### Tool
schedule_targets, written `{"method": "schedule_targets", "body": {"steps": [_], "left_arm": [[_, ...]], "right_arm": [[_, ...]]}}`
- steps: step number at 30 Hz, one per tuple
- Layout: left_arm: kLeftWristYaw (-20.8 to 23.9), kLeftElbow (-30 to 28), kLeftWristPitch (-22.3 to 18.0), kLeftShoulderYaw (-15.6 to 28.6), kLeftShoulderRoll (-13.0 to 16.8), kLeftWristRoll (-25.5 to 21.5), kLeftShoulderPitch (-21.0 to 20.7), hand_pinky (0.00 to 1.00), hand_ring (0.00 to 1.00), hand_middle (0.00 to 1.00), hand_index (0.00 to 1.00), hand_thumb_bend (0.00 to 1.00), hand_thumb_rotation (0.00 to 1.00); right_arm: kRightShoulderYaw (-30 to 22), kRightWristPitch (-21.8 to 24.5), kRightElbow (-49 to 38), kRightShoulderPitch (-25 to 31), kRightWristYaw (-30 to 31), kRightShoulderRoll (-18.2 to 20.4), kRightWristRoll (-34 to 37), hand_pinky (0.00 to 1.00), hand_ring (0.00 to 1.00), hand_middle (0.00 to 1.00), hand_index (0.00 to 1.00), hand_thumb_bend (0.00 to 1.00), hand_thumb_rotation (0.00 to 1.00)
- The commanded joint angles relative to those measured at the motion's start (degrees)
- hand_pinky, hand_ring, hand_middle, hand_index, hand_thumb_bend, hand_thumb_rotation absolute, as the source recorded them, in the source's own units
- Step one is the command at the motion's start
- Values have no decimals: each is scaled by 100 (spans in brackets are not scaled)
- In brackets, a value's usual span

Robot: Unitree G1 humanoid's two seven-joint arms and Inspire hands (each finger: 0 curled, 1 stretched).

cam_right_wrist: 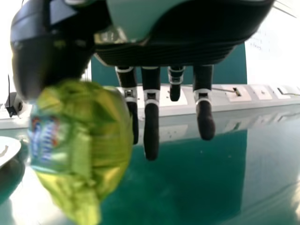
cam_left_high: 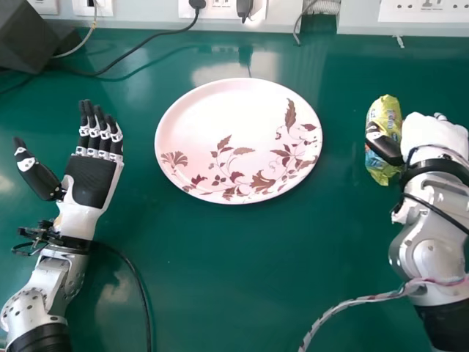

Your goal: Pick up biscuit and place it in the plate

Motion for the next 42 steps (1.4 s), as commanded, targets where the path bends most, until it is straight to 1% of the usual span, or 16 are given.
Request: {"method": "schedule_targets", "body": {"steps": [1,3,4,5,7,9,12,15,17,21,24,28,32,35,40,42], "left_arm": [[-42,95,-23,-31,15,112,121,66,76,84,89,100,41],[-9,74,-23,-31,10,113,121,55,69,79,88,100,40],[-33,79,-16,-32,13,116,119,53,68,78,88,100,40],[-89,108,-9,-34,25,129,110,54,68,78,87,100,40],[-150,159,-13,-25,38,160,90,64,74,82,88,100,40],[-167,183,-15,-16,42,178,80,70,77,85,90,100,41],[-189,189,-25,-17,52,200,74,70,78,88,92,100,42],[-175,201,2,-1,56,170,69,69,79,88,92,100,42],[-194,222,2,2,68,177,62,71,79,88,92,100,42],[-192,235,19,-9,95,193,56,72,81,89,92,100,42],[-206,254,52,-6,98,170,52,68,81,88,93,100,43],[-248,311,45,2,119,187,24,67,81,87,92,100,43],[-191,299,42,11,101,166,19,69,81,88,92,100,43],[-233,308,23,-5,113,202,18,71,80,89,92,100,43],[-217,318,25,7,108,184,10,77,81,89,93,100,40],[-171,285,32,14,91,160,20,76,80,89,93,100,40]], "right_arm": [[-66,-21,-200,36,51,-56,-131,23,32,38,49,50,8],[-94,-25,-265,45,90,-41,-176,23,32,38,49,49,8],[-108,-23,-295,46,112,-35,-190,23,32,38,49,49,8],[-125,-20,-325,47,134,-28,-193,23,32,38,49,49,8],[-148,-19,-394,39,230,-17,-239,24,32,38,49,49,8],[-166,-34,-467,32,329,-8,-308,24,32,39,49,49,8],[-187,-78,-581,36,420,5,-402,24,33,39,49,49,8],[-223,-121,-685,54,441,45,-477,24,32,39,49,49,8],[-245,-151,-746,61,465,79,-550,24,32,39,49,49,8],[-295,-246,-898,33,664,119,-699,23,32,39,49,49,8],[-335,-326,-998,12,850,131,-807,24,32,39,49,49,8],[-385,-445,-1125,-3,956,174,-902,24,32,39,49,49,8],[-429,-535,-1219,-53,1088,266,-1078,24,33,39,49,49,8],[-468,-579,-1289,-100,1134,383,-1173,24,33,39,49,49,9],[-547,-667,-1387,-174,1064,580,-1224,24,33,39,49,49,8],[-561,-752,-1423,-192,1040,602,-1248,24,33,39,49,49,8]]}}
